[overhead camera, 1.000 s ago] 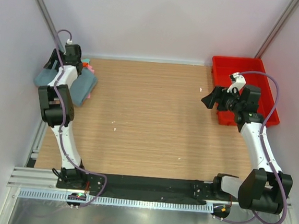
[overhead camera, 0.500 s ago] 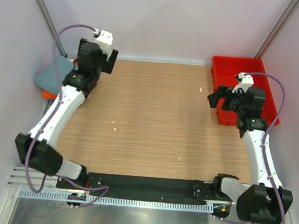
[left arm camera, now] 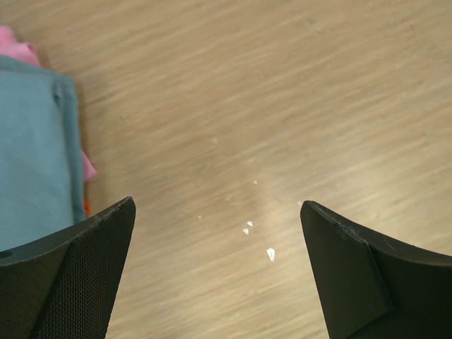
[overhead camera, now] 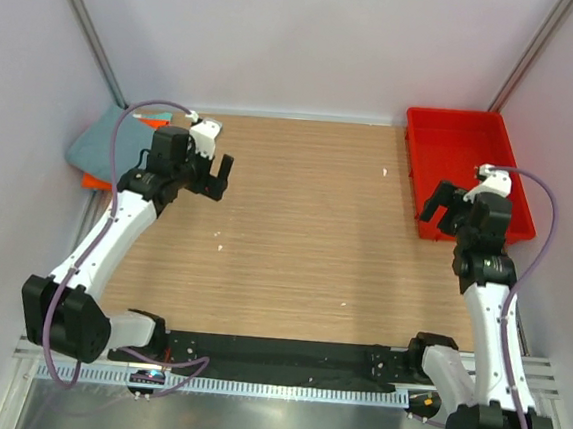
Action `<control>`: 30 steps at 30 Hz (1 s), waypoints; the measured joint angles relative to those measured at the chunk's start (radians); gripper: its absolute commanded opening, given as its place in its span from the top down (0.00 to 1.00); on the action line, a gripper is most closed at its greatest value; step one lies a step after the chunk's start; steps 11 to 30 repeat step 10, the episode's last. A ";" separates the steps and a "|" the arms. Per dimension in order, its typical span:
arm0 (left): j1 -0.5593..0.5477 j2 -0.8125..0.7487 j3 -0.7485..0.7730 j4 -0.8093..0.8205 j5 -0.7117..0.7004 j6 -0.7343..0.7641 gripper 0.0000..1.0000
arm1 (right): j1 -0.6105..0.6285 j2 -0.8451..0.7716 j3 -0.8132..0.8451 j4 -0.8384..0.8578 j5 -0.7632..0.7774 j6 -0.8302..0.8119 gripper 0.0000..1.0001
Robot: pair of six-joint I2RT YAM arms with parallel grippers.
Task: Fold and stack the t-shirts
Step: Neatly place the folded tshirt to the corner
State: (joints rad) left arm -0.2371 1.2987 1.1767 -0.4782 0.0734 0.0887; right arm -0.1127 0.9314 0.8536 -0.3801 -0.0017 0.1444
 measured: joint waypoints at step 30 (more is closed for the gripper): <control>0.005 -0.150 -0.099 -0.002 0.059 -0.050 0.00 | -0.001 -0.121 -0.084 0.021 0.047 0.053 0.00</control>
